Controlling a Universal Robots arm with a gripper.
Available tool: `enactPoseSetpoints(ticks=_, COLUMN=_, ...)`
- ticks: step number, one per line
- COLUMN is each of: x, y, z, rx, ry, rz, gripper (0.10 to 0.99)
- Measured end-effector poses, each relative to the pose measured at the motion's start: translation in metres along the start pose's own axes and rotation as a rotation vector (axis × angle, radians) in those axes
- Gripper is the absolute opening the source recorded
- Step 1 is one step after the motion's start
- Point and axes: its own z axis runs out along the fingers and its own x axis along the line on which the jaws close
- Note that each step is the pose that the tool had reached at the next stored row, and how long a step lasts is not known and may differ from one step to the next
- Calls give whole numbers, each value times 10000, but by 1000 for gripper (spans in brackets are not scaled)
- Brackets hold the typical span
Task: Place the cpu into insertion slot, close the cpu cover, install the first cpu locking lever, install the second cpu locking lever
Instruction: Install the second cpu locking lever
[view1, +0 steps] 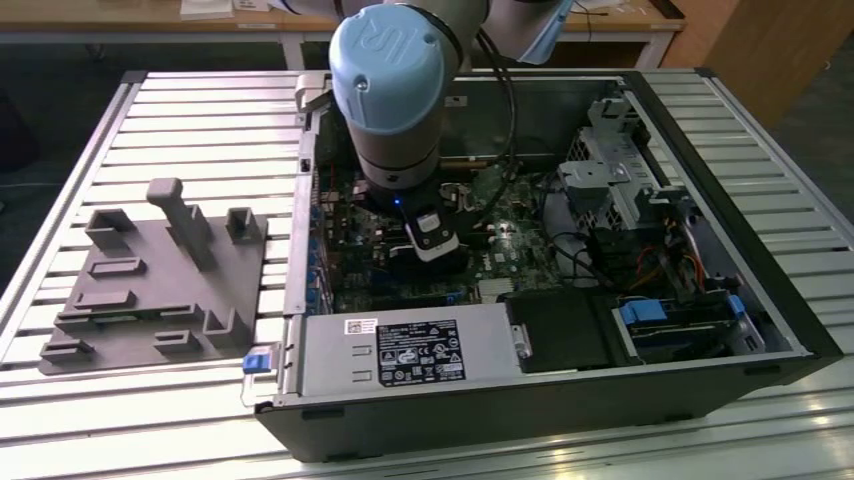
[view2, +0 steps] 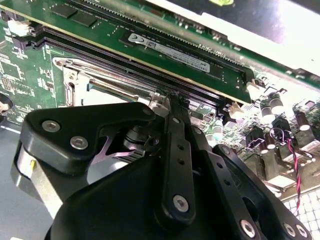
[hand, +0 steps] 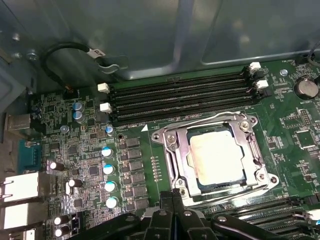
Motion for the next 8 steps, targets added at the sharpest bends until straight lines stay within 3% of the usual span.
enactPoseSetpoints(ticks=8, x=-4, y=44, z=-116, rx=5, ry=-7, rz=-2, gripper=106)
